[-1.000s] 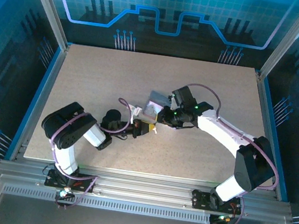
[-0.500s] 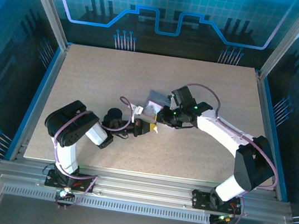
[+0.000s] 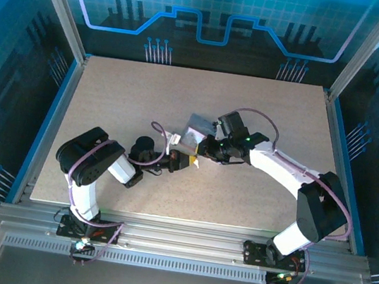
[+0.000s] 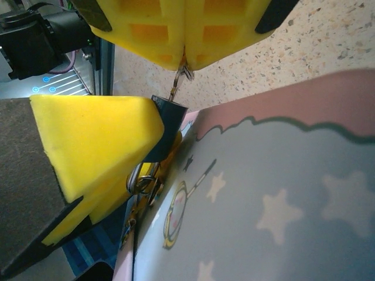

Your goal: Unlock the padlock with the key

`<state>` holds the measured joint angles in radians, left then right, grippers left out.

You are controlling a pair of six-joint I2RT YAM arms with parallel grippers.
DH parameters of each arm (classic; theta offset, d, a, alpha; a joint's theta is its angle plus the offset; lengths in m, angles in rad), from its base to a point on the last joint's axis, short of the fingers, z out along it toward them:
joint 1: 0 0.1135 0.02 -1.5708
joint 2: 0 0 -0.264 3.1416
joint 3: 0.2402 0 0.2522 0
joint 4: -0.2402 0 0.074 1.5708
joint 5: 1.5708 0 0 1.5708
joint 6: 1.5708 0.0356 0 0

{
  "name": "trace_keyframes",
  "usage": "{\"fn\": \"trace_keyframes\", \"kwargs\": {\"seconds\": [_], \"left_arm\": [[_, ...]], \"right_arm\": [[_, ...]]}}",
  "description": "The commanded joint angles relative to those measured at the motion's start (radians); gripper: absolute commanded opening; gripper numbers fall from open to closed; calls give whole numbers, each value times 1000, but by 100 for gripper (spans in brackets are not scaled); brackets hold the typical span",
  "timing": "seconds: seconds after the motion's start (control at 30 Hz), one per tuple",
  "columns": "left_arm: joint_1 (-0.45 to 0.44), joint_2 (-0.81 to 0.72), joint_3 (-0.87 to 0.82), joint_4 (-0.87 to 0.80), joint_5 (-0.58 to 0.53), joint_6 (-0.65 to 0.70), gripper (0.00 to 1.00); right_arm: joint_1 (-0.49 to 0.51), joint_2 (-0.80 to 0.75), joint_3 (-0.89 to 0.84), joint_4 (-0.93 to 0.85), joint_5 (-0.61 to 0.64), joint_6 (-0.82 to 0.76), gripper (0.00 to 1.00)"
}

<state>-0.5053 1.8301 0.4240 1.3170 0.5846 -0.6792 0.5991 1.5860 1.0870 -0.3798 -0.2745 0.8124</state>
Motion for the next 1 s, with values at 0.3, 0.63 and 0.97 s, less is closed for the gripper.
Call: {"fn": "trace_keyframes", "kwargs": {"seconds": [0.3, 0.63, 0.97], "left_arm": [[10, -75, 61, 83, 44, -25, 0], [-18, -49, 69, 83, 1, -14, 0], [-61, 62, 74, 83, -69, 10, 0]], "right_arm": [[16, 0, -48, 19, -48, -21, 0], [11, 13, -123, 179, -128, 61, 2], [15, -40, -166, 187, -11, 88, 42]]}}
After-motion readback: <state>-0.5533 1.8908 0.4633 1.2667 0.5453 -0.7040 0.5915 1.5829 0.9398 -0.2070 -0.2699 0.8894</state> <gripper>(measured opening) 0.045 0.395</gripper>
